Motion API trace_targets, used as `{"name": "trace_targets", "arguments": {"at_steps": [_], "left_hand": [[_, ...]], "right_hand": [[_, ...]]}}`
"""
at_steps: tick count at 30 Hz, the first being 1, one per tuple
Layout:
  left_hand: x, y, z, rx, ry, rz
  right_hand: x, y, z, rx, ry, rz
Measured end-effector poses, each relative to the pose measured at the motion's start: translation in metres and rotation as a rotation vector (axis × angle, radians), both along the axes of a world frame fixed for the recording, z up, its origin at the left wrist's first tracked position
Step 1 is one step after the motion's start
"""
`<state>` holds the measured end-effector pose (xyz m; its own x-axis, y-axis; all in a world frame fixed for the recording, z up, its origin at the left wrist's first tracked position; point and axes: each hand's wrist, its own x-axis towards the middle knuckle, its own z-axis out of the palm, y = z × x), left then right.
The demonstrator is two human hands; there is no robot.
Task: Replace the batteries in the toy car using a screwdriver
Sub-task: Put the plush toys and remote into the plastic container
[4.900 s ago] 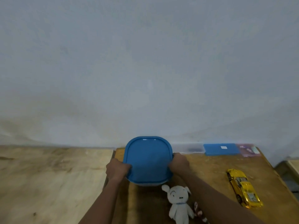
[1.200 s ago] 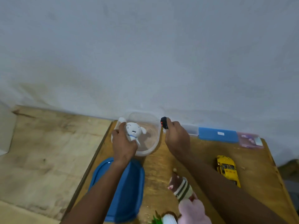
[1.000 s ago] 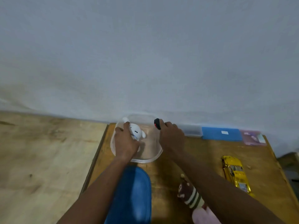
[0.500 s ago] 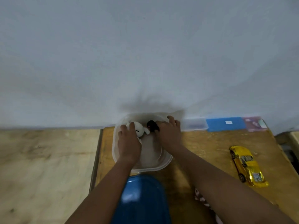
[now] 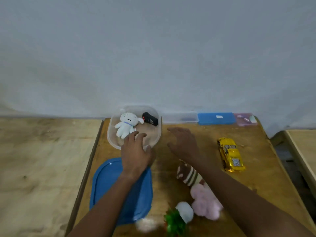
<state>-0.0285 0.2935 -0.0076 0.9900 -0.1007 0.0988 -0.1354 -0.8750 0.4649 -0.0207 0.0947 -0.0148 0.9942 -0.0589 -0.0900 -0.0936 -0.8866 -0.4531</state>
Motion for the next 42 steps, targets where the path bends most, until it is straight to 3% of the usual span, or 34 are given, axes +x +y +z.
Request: {"name": "trace_targets", "arguments": {"at_steps": [6, 10, 14, 19, 25, 32, 39, 42], "left_hand": [[-0.097, -0.044, -0.013, -0.040, -0.010, -0.063], [-0.139, -0.068, -0.017, -0.044, 0.213, -0.116], [-0.160, -0.076, -0.021, 0.088, 0.482, -0.239], [-0.172, -0.074, -0.024, 0.146, 0.592, -0.277], [-0.179, -0.071, -0.029, 0.064, 0.525, -0.199], [-0.161, -0.053, -0.023, -0.055, 0.516, -0.119], [-0.096, -0.015, 0.021, -0.191, 0.393, -0.051], [-0.049, 0.009, 0.047, -0.191, 0.289, -0.037]], "right_hand": [[-0.078, -0.062, 0.003, 0.021, 0.244, 0.156], [-0.112, -0.078, -0.006, -0.001, 0.364, 0.298], [-0.136, -0.087, -0.004, -0.035, 0.482, 0.422], [-0.139, -0.077, -0.015, -0.149, 0.521, 0.462], [-0.140, -0.062, -0.028, -0.078, 0.420, 0.413], [-0.147, -0.060, -0.038, 0.113, 0.130, 0.302], [-0.115, -0.049, -0.026, 0.255, 0.008, 0.168], [-0.073, -0.027, -0.004, 0.270, -0.205, 0.076]]}}
